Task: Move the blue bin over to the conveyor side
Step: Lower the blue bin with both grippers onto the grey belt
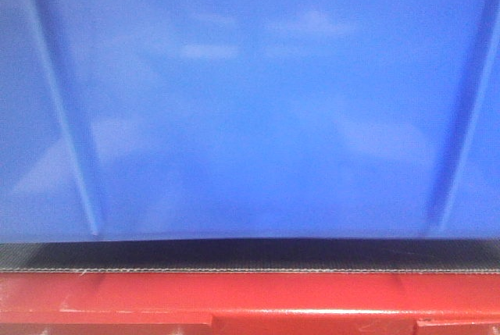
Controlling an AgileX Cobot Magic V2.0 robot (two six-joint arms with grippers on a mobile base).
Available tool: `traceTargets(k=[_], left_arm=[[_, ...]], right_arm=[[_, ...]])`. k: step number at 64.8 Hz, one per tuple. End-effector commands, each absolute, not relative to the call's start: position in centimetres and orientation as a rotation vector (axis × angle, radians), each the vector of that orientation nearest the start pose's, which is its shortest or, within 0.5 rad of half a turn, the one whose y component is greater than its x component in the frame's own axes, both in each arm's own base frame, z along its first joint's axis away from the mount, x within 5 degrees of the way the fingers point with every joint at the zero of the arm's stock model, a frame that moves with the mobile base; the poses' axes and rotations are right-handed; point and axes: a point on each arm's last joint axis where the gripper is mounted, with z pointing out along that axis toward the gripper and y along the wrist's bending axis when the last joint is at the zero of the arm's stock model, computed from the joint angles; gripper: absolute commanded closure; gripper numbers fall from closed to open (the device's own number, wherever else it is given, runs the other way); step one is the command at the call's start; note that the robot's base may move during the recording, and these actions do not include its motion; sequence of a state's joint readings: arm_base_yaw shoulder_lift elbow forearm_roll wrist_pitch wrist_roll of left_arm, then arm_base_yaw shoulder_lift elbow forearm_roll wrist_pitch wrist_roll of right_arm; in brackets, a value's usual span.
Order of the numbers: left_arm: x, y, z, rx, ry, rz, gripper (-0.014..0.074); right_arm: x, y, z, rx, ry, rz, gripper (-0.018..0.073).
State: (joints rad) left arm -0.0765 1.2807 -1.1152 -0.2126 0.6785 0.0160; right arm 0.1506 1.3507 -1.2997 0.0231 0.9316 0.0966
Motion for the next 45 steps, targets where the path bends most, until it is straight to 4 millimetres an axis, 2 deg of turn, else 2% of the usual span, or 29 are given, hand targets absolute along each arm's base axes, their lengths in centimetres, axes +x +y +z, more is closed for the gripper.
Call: traceTargets(k=[1, 13, 35, 45], left_arm=[[28.1, -3.2, 35.3, 0.002, 2.23, -0.237, 0.0616], [29.1, -3.3, 34.2, -0.002, 2.26, -0.233, 0.0616], [29.2, -3.3, 34.2, 0.002, 2.256, -0.224, 0.0616], [29.2, -3.2, 34.2, 0.009, 2.254, -0.212, 0.0616]], right_arm=[[28.4, 3.9, 37.3, -0.068, 2.36, 0.096, 0.0637], [28.7, 4.0, 36.2, -0.069, 2.323, 0.098, 0.0637], [30.1, 4.1, 34.8, -0.076, 2.318, 0.088, 0.0637], [30.1, 4.1, 34.7, -0.076, 2.328, 0.087, 0.0637]])
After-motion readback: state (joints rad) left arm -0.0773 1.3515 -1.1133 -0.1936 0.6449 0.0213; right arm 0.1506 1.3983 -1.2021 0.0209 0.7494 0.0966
